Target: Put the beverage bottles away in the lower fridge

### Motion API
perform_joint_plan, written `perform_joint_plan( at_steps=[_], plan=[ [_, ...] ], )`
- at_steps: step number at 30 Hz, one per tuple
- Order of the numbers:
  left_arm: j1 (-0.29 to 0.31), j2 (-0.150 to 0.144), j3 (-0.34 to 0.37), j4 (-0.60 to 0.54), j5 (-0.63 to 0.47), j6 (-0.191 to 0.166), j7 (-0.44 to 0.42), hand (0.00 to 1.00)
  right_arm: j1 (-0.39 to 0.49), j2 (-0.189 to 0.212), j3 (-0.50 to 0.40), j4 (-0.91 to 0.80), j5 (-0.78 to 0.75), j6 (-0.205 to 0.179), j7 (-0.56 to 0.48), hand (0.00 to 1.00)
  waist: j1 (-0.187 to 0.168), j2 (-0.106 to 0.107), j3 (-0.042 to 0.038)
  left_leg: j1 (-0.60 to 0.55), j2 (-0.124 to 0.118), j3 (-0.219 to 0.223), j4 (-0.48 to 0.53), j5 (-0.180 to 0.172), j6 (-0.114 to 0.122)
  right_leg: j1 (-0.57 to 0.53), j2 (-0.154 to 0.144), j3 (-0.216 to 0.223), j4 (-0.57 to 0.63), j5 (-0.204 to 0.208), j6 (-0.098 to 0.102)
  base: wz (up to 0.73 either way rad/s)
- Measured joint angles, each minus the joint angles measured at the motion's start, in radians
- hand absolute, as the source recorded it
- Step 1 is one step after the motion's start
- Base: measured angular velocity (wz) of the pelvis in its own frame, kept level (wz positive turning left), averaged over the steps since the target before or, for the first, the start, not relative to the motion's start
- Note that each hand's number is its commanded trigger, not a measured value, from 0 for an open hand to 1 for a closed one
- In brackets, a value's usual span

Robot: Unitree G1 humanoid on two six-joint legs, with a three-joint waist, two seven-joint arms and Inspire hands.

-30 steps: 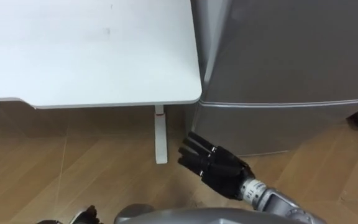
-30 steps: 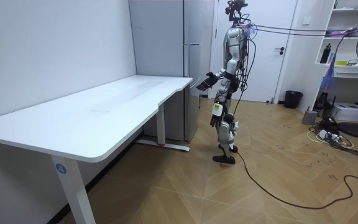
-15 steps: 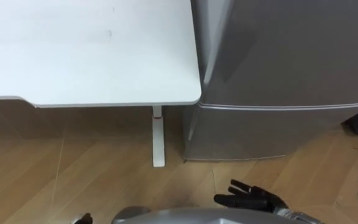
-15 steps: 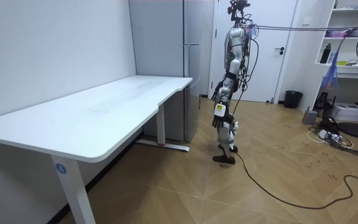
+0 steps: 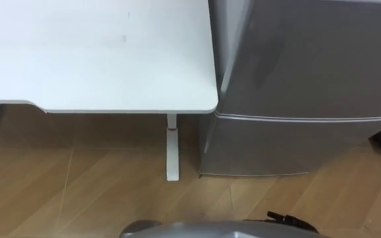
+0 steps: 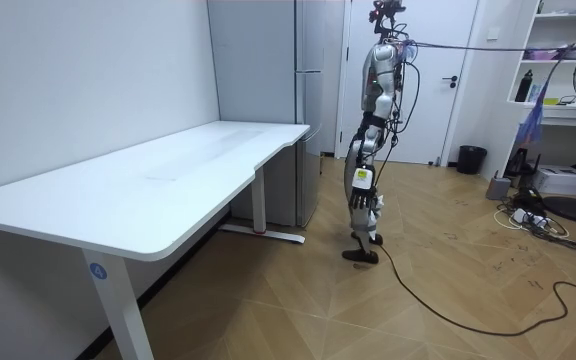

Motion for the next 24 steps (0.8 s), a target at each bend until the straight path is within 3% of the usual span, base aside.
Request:
perform_joint_plan(
  at_steps=[5, 15, 20, 24],
  plan=[
    [0.005, -0.005, -0.001, 0.009, -0.004, 0.007, -0.004, 0.0, -0.018, 0.012, -0.001, 0.008, -0.055, 0.0, -0.077, 0.0, 0.001, 0.003, 0.0, 0.001, -0.001, -0.006, 0.005, 0.0, 0.0, 0.013, 0.0, 0.002, -0.001, -0.007, -0.002, 0.08],
    [-0.011, -0.032, 0.0, 0.023, -0.003, 0.006, -0.007, 0.0, -0.022, 0.022, -0.02, 0.021, -0.069, -0.004, -0.132, 0.0, -0.001, 0.013, 0.0015, 0.003, -0.001, -0.007, 0.005, -0.002, -0.001, 0.014, 0.002, 0.018, -0.001, -0.012, -0.006, 0.02],
    [-0.014, -0.034, -0.001, 0.023, -0.003, 0.005, -0.015, 0.0, -0.016, 0.024, -0.057, 0.027, -0.07, -0.017, -0.165, 0.0, -0.008, 0.023, 0.0082, 0.017, -0.002, -0.005, 0.002, -0.005, -0.001, 0.024, -0.004, 0.029, 0.0, -0.018, -0.006, 0.0],
    [-0.023, -0.035, 0.01, 0.023, -0.002, 0.005, -0.024, 0.0, -0.009, 0.025, -0.077, 0.027, -0.073, -0.022, -0.181, 0.0, -0.015, 0.031, 0.0089, 0.019, -0.003, -0.003, 0.002, -0.005, -0.001, 0.024, -0.005, 0.031, 0.001, -0.02, -0.006, 0.0]
  ],
)
